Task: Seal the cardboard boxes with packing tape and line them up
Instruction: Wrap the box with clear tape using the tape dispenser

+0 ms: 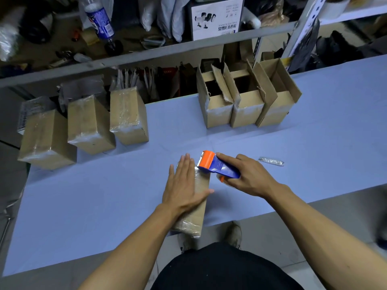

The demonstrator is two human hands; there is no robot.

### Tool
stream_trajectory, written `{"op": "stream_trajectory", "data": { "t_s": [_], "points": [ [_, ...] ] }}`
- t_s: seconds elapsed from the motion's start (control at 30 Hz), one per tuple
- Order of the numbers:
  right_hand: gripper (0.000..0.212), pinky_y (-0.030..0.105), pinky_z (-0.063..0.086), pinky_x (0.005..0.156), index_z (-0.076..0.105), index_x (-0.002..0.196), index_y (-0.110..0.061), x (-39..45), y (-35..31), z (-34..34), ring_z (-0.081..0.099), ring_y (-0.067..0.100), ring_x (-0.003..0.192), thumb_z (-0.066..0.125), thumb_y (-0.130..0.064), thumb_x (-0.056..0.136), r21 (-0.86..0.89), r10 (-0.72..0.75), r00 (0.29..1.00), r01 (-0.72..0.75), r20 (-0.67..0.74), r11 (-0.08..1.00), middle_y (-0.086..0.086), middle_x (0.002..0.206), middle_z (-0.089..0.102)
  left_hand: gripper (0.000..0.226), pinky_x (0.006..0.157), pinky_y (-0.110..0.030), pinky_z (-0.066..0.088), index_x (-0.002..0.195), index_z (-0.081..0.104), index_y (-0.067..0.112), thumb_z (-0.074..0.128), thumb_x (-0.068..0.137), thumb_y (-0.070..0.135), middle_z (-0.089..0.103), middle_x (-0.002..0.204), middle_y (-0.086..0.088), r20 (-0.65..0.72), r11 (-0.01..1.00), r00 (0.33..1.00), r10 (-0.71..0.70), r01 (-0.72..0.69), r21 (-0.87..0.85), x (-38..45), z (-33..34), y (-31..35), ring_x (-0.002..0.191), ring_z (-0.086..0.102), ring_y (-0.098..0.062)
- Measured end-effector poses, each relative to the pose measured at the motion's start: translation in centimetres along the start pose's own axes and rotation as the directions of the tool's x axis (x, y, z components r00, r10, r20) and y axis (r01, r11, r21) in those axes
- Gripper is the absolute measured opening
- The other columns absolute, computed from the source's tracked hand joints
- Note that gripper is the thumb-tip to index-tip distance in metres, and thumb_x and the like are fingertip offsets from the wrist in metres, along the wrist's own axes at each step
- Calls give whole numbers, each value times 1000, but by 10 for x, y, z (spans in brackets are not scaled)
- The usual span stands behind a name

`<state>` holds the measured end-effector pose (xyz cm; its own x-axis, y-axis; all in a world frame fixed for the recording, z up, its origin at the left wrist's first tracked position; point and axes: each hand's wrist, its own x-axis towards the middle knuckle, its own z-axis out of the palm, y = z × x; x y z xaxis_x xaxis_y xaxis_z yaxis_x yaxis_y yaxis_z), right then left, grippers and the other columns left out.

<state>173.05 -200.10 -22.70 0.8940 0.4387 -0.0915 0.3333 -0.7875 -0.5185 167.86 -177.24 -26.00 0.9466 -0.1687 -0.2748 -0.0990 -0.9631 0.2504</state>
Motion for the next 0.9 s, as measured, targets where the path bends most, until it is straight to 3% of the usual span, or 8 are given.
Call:
{"op": "stream_trajectory", "data": {
  "t_s": [0.3, 0.4, 0.5, 0.63, 0.9],
  "points": [
    [70, 22, 34, 67, 33, 147, -50, -19, 31, -14, 49, 10, 80, 64, -60, 85, -4, -1, 999, 1, 40, 1000, -8, 88, 48, 102, 119, -52, -7, 156, -12, 17, 36, 85, 73, -25, 162, 3, 23, 997, 996, -82, 82, -13, 1, -5, 2, 148, -23, -11],
    [71, 22, 34, 67, 33, 147, -51, -26, 37, -18, 49, 10, 80, 61, -66, 83, -11, 6, 998, -5, 64, 1000, -10, 88, 47, 102, 119, -53, -6, 156, -12, 19, 31, 81, 73, -26, 161, 4, 37, 995, 995, -97, 98, -27, 2, -7, 4, 148, -23, -10],
    [65, 18, 32, 65, 34, 145, -53, -33, 45, -22, 49, 8, 79, 60, -63, 86, -17, 35, 998, -34, 58, 999, -12, 86, 45, 101, 119, -52, -5, 156, -13, 19, 31, 82, 72, -27, 161, 5, 38, 994, 994, -102, 103, -38, 1, -8, 7, 147, -24, -9],
    [65, 24, 33, 65, 33, 147, -52, -36, 45, -20, 47, 11, 81, 61, -55, 89, -38, 53, 994, -50, 95, 998, -8, 90, 44, 98, 119, -54, -2, 156, -10, 18, 42, 88, 65, -27, 161, 6, 14, 993, 994, -109, 109, -45, 0, -5, 9, 147, -24, -7],
    [64, 31, 28, 65, 34, 148, -47, -4, 0, -19, 53, 28, 89, 58, -44, 88, -341, 54, 996, -26, 75, 940, 1, 88, 39, 92, 121, -51, -1, 157, -5, 19, 40, 90, 62, -18, 164, 4, -28, 987, 987, -156, 155, -44, -1, 0, 21, 149, -22, -15]
  ]
}}
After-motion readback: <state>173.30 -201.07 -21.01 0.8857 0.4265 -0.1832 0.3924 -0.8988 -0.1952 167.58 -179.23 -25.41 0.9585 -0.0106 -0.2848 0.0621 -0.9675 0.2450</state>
